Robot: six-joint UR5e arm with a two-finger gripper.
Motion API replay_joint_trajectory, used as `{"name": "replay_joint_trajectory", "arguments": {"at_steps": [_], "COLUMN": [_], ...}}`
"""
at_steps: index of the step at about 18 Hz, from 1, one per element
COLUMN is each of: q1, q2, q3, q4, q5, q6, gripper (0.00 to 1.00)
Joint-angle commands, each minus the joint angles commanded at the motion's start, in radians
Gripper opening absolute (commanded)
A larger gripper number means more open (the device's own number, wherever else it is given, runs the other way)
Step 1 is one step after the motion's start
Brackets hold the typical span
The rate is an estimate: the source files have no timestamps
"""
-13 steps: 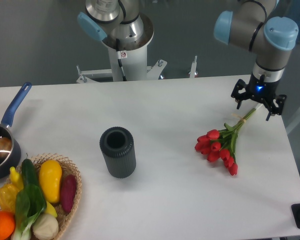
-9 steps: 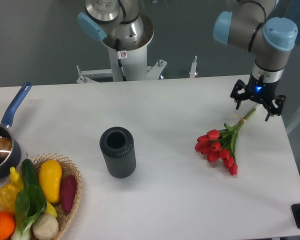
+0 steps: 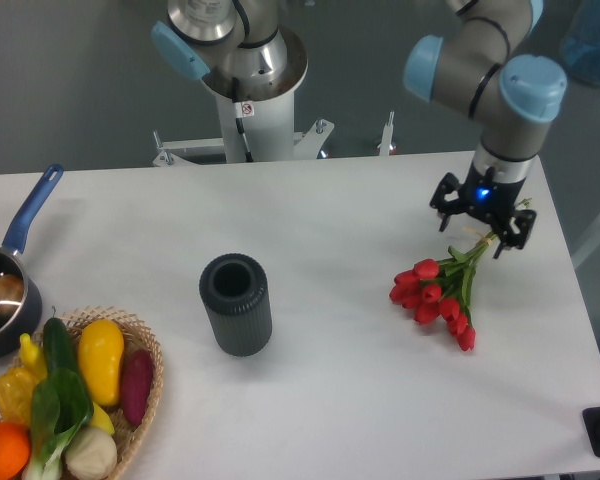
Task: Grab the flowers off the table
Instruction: 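Lower the open gripper down over the green tulip stems, then close the gripper around the tulip stems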
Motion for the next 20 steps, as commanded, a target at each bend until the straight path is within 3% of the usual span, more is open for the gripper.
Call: {"name": "replay_joint_trajectory", "arguments": {"at_steps": [7,12,20], "q1": [0.006,0.006,0.006], "q2": [-0.014,-0.077,-0.133], "q3": [0.015,0.018,0.018], "q4": [0.020,0.075,0.110], "q5": [0.003,0.006,0.006], "q6": [0.002,0.000,0.002], "gripper": [1.00,1.00,0.99]}}
